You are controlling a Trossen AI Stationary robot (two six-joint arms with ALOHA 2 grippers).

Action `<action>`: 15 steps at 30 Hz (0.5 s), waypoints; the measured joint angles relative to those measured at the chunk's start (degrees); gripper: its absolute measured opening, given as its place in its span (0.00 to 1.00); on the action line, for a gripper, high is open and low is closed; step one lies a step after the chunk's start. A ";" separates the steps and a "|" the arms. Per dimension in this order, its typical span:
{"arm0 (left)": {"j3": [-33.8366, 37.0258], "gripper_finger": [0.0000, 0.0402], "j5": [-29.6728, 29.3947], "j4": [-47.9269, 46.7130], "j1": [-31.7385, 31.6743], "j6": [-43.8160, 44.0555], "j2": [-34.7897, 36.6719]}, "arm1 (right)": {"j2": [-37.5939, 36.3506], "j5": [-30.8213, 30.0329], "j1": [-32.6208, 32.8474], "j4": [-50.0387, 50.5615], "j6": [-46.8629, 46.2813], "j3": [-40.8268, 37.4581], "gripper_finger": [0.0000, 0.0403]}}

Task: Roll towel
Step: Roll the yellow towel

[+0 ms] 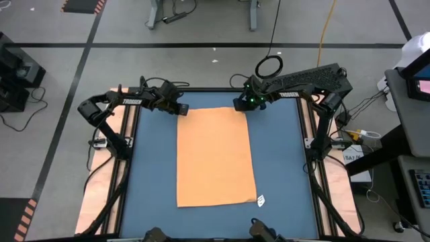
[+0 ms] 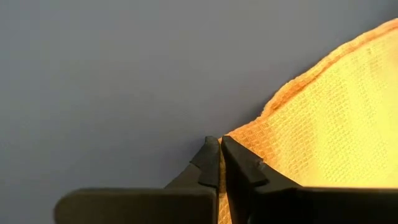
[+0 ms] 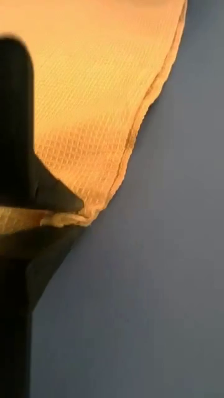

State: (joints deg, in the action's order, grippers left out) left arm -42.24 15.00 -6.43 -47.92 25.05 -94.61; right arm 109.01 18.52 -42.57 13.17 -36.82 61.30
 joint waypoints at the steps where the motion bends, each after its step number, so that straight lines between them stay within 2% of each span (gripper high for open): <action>1: 0.00 0.02 0.63 -0.10 -0.03 0.01 0.04 | 0.00 0.00 -0.02 0.02 0.17 0.00 0.04; 3: 0.01 0.02 3.14 -0.34 -0.39 0.02 0.36 | 0.00 -0.02 -0.02 0.17 0.54 0.00 0.02; 6: 0.02 0.05 5.90 -0.51 -0.93 0.07 1.56 | 0.00 -0.10 -0.02 1.11 0.67 0.00 0.03; 15: 0.02 0.21 6.15 -4.17 -3.34 -0.43 5.70 | 0.00 -0.20 -0.87 1.29 2.14 0.00 0.01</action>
State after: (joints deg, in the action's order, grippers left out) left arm -42.22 21.15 -10.60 -51.26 24.62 -88.90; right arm 109.01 18.33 -43.44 14.46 -34.68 61.30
